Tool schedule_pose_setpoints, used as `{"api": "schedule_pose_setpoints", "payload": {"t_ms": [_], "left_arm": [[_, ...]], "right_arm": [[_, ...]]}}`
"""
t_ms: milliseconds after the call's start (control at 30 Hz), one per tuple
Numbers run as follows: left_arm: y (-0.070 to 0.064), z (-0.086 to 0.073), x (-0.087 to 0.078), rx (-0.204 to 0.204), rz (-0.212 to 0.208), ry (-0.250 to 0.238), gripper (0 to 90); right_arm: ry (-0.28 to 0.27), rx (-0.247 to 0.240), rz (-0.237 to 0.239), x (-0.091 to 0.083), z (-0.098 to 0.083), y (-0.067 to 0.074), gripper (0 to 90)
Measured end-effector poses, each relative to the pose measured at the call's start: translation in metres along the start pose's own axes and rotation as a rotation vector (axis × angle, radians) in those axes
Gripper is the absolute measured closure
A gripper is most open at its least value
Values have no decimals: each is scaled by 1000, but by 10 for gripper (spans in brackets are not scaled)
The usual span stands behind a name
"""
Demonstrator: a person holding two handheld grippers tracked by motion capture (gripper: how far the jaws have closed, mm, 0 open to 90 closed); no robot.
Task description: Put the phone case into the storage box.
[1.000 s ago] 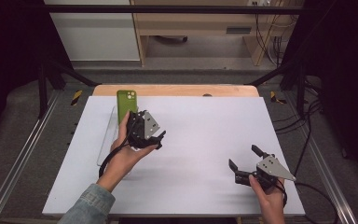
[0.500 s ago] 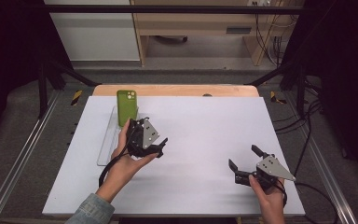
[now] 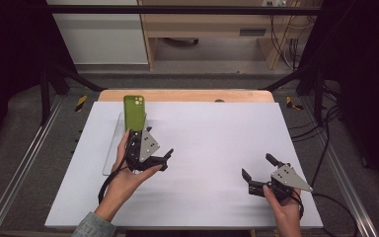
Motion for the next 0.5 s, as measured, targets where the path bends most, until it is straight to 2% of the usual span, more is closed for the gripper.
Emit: {"api": "schedule_pose_setpoints", "payload": {"t_ms": [300, 500], "left_arm": [[4, -7, -11, -16, 9, -20, 46], [9, -11, -19, -42, 18, -32, 44]], "right_arm": [[-1, -1, 0, 0, 0, 0, 29], [-2, -2, -1, 0, 0, 0, 29]]}}
Point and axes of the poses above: each handheld gripper's, and its own axes: x roughly forward along the jaws, z roughly out of its top, y roughly to its left, the point moved 3 cm from there along x, roughly forward along the jaws, and after that the axes turned 11 degrees about x, right-handed, at the moved point
